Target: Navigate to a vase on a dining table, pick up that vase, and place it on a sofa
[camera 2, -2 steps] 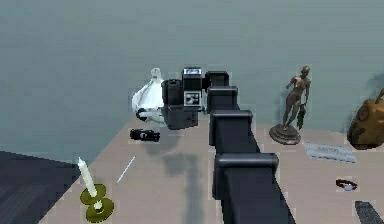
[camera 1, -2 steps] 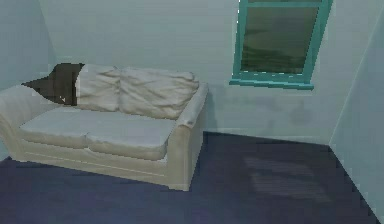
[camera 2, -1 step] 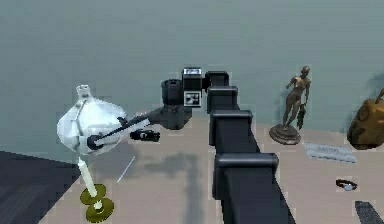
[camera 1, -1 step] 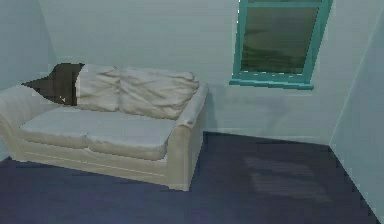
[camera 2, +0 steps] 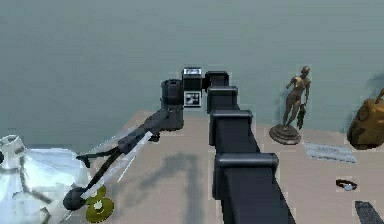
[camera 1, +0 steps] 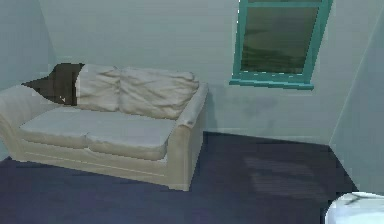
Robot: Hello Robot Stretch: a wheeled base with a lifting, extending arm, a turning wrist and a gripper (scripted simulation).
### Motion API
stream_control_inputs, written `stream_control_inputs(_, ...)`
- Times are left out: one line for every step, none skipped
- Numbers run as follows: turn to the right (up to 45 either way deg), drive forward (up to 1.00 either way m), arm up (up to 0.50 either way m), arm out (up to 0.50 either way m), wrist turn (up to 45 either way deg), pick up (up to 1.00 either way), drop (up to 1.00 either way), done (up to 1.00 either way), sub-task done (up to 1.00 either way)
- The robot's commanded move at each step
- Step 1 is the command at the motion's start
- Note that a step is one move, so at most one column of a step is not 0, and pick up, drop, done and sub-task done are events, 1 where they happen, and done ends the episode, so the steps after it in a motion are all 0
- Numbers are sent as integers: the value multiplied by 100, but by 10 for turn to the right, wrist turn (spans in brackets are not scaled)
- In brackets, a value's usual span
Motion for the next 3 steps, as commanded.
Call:
stream_control_inputs(0, 0, 0, 0, -180, 0, 0, 0, 0)
stream_control_inputs(0, 0, 0, -24, 0, 0, 0, 0, 0)
stream_control_inputs(-450, 0, 0, 0, 0, 0, 0, 0, 0)
